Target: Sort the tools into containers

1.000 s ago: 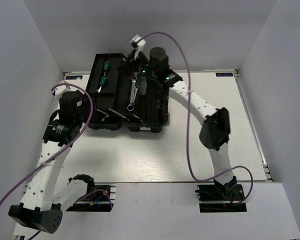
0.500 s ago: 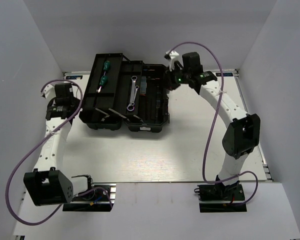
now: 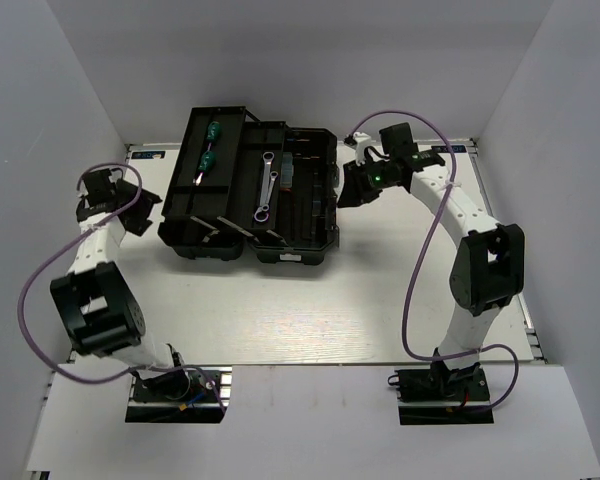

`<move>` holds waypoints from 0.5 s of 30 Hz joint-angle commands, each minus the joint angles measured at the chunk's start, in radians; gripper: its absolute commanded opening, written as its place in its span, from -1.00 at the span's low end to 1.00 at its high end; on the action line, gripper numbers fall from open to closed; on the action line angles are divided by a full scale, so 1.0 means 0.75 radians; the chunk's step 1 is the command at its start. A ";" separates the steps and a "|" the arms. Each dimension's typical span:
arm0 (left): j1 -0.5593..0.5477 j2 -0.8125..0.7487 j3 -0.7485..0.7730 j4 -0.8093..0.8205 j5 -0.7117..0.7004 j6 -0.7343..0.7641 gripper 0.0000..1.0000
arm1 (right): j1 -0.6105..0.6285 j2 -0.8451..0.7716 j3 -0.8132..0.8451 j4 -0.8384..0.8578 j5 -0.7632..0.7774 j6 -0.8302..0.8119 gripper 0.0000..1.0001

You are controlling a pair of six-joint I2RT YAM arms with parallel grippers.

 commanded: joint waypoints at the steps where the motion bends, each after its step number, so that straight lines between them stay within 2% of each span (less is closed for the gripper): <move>1: 0.015 0.107 0.039 0.154 0.274 0.124 0.44 | -0.034 0.008 0.079 -0.097 -0.098 -0.038 -0.27; 11: 0.044 0.428 0.141 0.434 0.591 0.198 0.42 | -0.067 0.010 0.062 -0.150 -0.122 -0.099 -0.33; 15: 0.056 0.491 0.182 0.380 0.665 0.275 0.35 | -0.063 0.043 0.091 -0.165 -0.102 -0.115 -0.33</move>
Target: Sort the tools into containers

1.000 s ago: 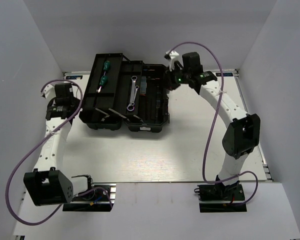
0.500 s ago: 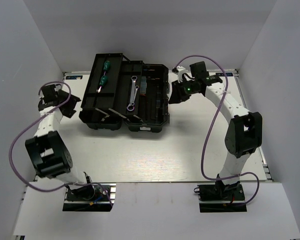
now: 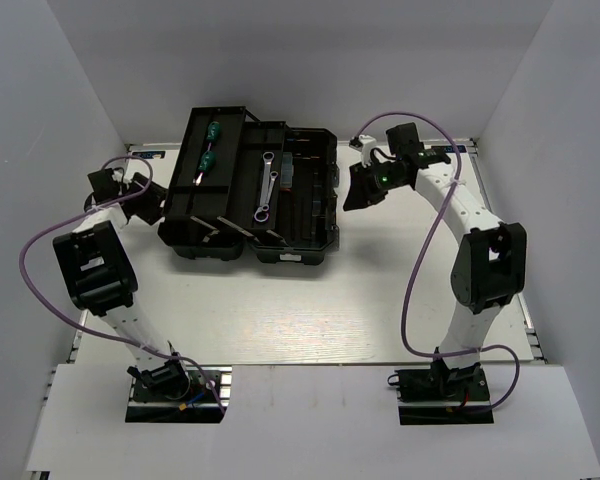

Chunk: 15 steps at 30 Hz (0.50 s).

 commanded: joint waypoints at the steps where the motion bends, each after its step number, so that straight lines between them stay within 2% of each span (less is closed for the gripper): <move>1: 0.011 0.025 0.054 0.030 0.143 0.115 0.32 | -0.004 0.048 0.083 -0.044 -0.010 -0.042 -0.33; 3: 0.011 0.037 0.040 -0.002 0.180 0.152 0.27 | -0.002 0.077 0.110 -0.044 -0.004 -0.040 -0.33; 7: 0.011 0.050 0.040 -0.070 0.217 0.267 0.06 | 0.004 0.132 0.165 -0.052 -0.004 -0.025 -0.18; 8: 0.011 0.050 0.058 -0.090 0.229 0.293 -0.10 | 0.004 0.163 0.183 -0.050 -0.004 -0.017 -0.18; 11: 0.011 0.062 0.093 -0.168 0.229 0.401 -0.37 | 0.004 0.212 0.216 -0.016 0.016 0.042 -0.18; 15: -0.014 0.076 0.138 -0.250 0.258 0.500 -0.51 | 0.008 0.261 0.261 0.058 0.088 0.211 -0.25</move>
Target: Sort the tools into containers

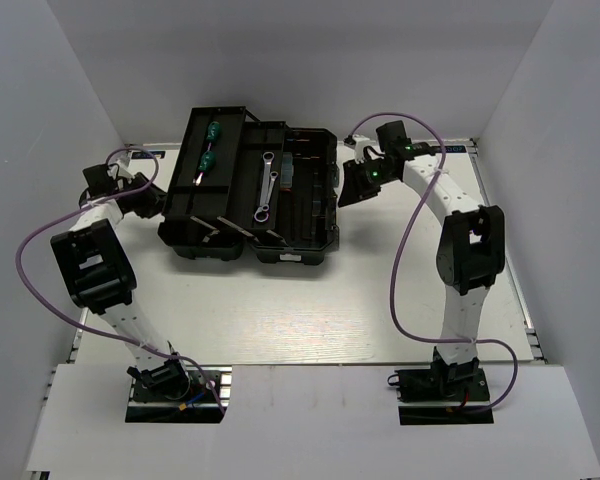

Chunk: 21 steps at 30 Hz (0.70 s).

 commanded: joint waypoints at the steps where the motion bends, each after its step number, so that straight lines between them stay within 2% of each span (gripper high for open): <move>1: -0.028 0.030 0.053 -0.134 0.067 0.139 -0.53 | 0.010 0.023 0.082 0.084 0.049 0.178 -0.28; 6: -0.040 0.000 0.014 -0.134 0.127 0.196 -0.64 | 0.053 0.076 0.123 0.125 0.065 0.291 -0.32; 8: -0.055 0.000 0.014 -0.122 0.178 0.211 -0.64 | 0.074 0.097 0.119 0.135 0.165 0.327 -0.21; 15: -0.079 -0.012 0.014 -0.167 0.204 0.270 -0.69 | 0.121 0.130 0.072 0.143 0.260 0.334 0.09; 21: -0.092 -0.039 0.002 -0.167 0.204 0.270 -0.69 | 0.129 0.095 0.029 0.125 0.352 0.311 0.12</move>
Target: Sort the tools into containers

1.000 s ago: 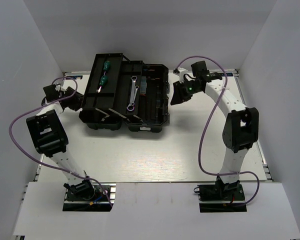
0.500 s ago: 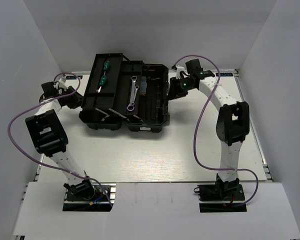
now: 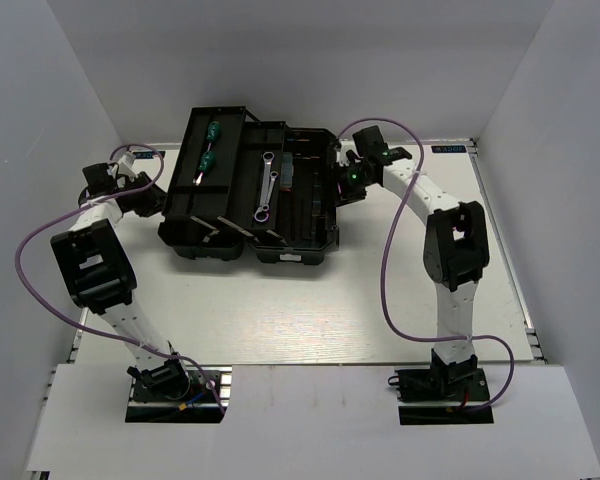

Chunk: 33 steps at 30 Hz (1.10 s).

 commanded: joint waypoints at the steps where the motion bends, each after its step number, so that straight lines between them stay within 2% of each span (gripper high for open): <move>1: -0.097 -0.039 -0.022 -0.116 0.149 0.027 -0.71 | 0.010 -0.009 -0.026 0.001 0.068 -0.002 0.12; 3: -0.109 -0.051 -0.022 -0.116 0.175 0.027 -0.74 | 0.020 0.001 -0.034 0.018 0.060 0.004 0.03; 6: -0.142 -0.051 -0.022 -0.100 0.202 0.012 -0.87 | 0.045 0.036 -0.030 0.028 0.050 0.000 -0.31; 7: -0.142 -0.051 -0.006 -0.100 0.202 0.012 -0.93 | 0.047 0.054 -0.022 0.026 0.052 0.002 -0.62; 10: -0.195 -0.063 0.007 -0.112 0.202 0.012 -0.99 | 0.065 0.058 -0.010 0.026 0.033 -0.020 -1.00; 13: -0.244 -0.076 0.019 -0.112 0.202 0.012 -1.00 | 0.082 0.061 0.011 -0.001 0.021 -0.040 -1.00; 20: -0.369 -0.151 0.090 -0.116 0.069 0.000 -1.00 | 0.112 0.028 0.038 -0.035 -0.008 -0.037 -1.00; 33: -0.457 -0.325 0.201 -0.065 -0.007 -0.114 -1.00 | 0.121 0.016 0.048 -0.066 -0.020 -0.028 -1.00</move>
